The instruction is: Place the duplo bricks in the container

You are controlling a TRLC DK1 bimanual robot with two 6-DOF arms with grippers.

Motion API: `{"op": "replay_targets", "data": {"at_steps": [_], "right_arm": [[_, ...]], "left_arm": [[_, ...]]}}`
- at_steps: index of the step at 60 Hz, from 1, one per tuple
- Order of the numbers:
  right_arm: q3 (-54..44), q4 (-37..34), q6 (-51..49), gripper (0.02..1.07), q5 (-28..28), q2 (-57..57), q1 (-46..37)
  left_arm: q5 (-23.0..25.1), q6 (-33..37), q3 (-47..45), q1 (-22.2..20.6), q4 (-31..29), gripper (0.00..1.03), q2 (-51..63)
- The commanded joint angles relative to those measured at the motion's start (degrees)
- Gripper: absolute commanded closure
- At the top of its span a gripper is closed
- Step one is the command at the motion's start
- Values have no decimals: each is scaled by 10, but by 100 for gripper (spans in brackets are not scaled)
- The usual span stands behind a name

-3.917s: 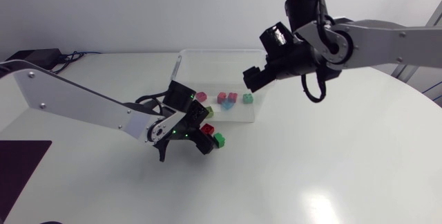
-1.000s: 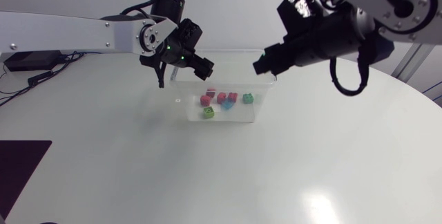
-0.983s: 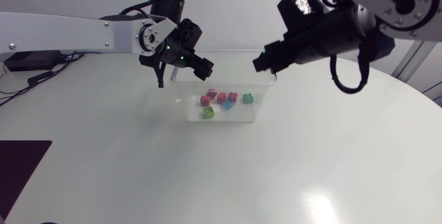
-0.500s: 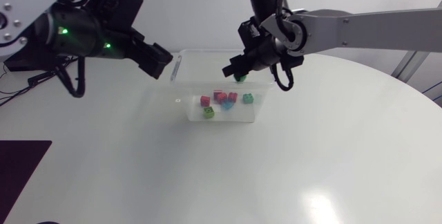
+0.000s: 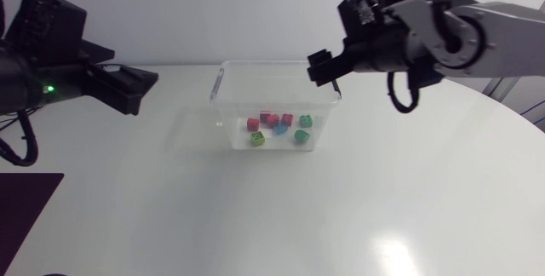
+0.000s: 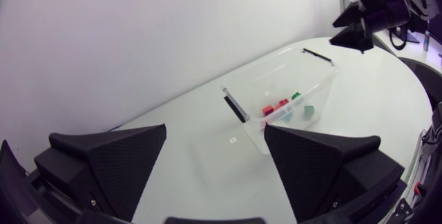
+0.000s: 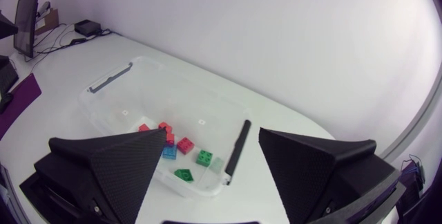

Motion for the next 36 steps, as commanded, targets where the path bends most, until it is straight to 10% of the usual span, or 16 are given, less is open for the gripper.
{"op": "replay_targets", "data": {"at_steps": [1,36], "right_arm": [[-46,9,-21,7,9,-66,-18],[-276,23,-87,7,8,-400,-150]], "left_arm": [[-8,-5,-32,18,16,4,-28],[-25,14,-186,113,101,4,-217]]}}
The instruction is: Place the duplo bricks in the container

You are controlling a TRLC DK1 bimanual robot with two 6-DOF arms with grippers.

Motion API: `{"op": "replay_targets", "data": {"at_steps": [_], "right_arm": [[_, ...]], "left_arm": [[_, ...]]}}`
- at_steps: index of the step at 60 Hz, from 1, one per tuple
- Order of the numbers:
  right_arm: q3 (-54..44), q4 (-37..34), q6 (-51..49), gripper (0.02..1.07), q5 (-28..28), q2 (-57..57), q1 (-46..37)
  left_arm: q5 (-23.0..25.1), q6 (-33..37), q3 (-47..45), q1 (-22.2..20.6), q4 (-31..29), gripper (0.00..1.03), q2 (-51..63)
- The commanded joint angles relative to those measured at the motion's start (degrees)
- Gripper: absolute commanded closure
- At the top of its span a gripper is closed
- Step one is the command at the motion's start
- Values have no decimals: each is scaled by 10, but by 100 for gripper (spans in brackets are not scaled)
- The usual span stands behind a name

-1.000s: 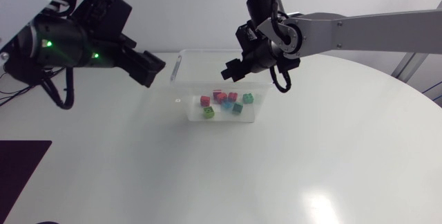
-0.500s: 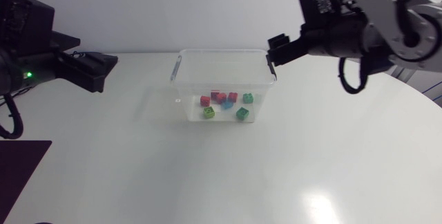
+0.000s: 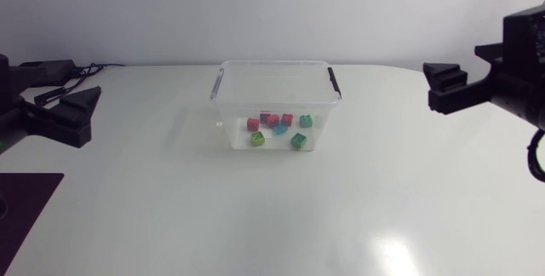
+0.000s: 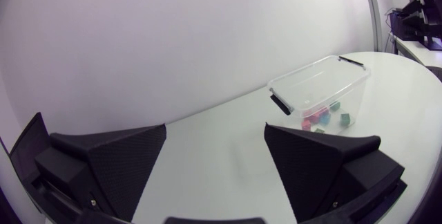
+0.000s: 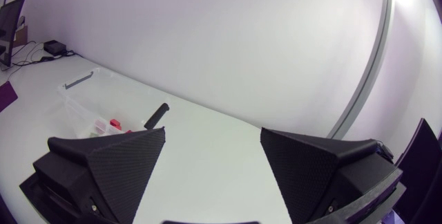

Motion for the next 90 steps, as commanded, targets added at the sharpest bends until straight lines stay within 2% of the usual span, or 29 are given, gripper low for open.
{"op": "replay_targets", "data": {"at_steps": [1,21,77,90], "right_arm": [[-46,9,-18,7,-1,-44,-20],[-160,-5,-16,7,-8,-224,-55],[-441,101,158,7,-107,-450,-129],[-442,102,159,7,-107,-451,-129]], "left_arm": [[0,-8,-26,21,11,4,-30],[1,-20,-104,38,14,4,-171],[61,-205,-371,68,114,4,-348],[61,-206,-372,69,114,4,-349]]}}
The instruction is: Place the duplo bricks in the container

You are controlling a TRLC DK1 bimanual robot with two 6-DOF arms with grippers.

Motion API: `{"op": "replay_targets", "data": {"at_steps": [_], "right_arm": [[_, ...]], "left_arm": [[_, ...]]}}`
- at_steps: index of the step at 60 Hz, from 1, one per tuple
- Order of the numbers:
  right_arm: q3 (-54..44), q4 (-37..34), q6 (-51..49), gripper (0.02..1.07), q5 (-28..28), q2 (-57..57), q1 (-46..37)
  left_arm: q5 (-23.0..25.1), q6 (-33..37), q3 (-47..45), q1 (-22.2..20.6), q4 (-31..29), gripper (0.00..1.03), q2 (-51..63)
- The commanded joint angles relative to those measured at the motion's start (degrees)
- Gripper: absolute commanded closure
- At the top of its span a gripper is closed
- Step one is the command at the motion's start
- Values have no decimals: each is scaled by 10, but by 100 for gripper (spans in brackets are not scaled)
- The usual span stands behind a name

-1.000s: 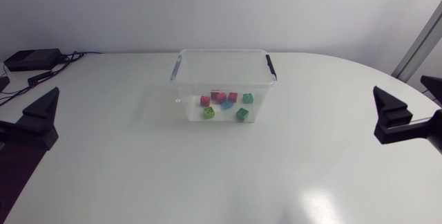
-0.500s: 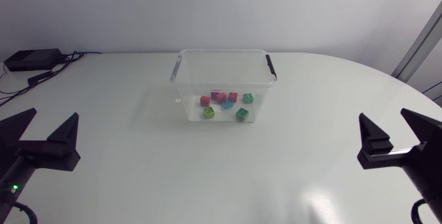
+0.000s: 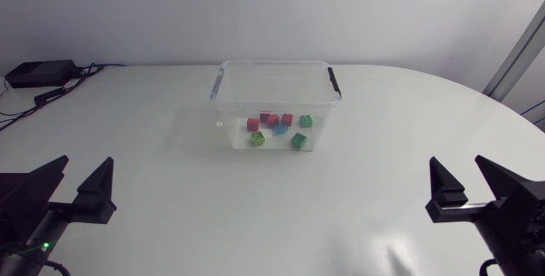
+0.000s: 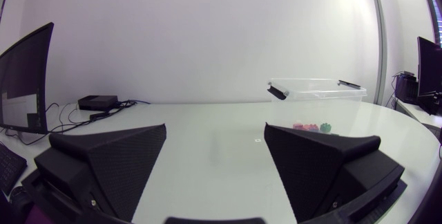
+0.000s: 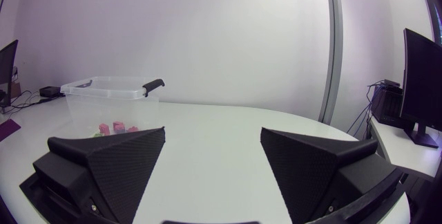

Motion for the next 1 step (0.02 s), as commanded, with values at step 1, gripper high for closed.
{"op": "replay_targets", "data": {"at_steps": [1], "right_arm": [[-12,10,15,7,-1,-3,-3]], "left_arm": [[3,-15,-12,4,9,4,-4]]}}
